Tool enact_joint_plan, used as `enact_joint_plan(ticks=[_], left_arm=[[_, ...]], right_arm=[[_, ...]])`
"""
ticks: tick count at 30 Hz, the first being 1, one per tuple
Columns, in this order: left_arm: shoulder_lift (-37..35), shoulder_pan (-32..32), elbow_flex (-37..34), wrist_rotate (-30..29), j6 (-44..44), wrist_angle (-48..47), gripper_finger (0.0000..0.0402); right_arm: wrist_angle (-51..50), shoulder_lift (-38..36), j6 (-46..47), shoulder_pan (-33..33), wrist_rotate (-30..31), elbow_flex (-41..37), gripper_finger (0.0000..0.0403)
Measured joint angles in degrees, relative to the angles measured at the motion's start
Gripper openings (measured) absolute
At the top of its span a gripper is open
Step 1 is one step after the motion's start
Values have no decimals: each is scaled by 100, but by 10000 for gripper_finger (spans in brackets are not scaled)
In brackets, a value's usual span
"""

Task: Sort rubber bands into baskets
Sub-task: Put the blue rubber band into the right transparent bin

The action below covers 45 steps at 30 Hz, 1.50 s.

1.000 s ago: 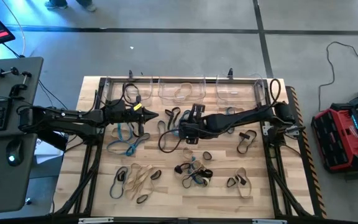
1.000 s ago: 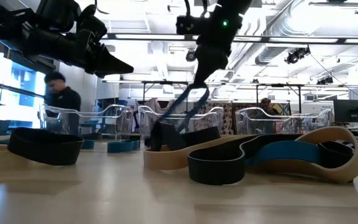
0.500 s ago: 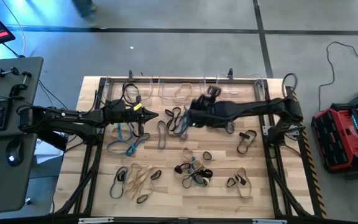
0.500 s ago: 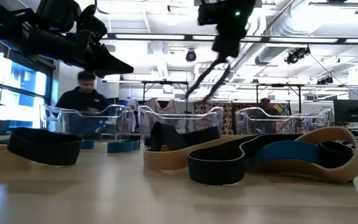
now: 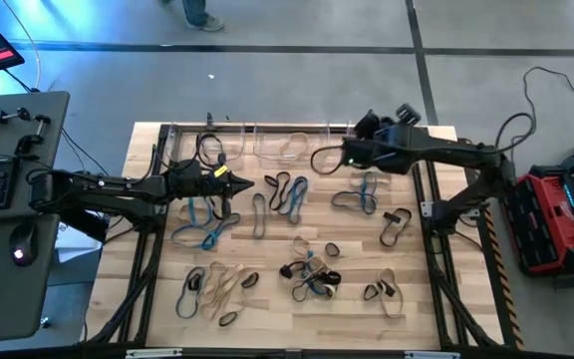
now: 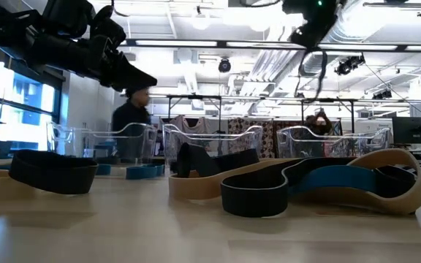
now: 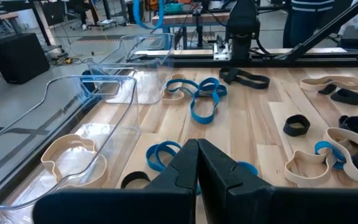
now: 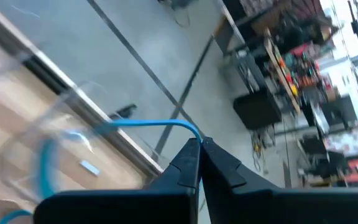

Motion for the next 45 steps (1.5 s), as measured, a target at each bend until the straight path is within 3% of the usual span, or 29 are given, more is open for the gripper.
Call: enact_joint_plan(ticks=[8,18,27,45], left_arm=[[0,-2,0,0,0,2,0],[0,0,0,0,0,2,0],[-1,0,0,0,0,2,0],[0,-2,0,2,-105,0,0]], right_arm=[[906,-442,-222,-915,-403,-1211,0],[3857,-576,-1981,-2021,-1851,-2578,0],[4403,-583,-2370,-2365,-2480,-2502,0],[5056,-583,-2606,-3443,-5153,-2625,0]])
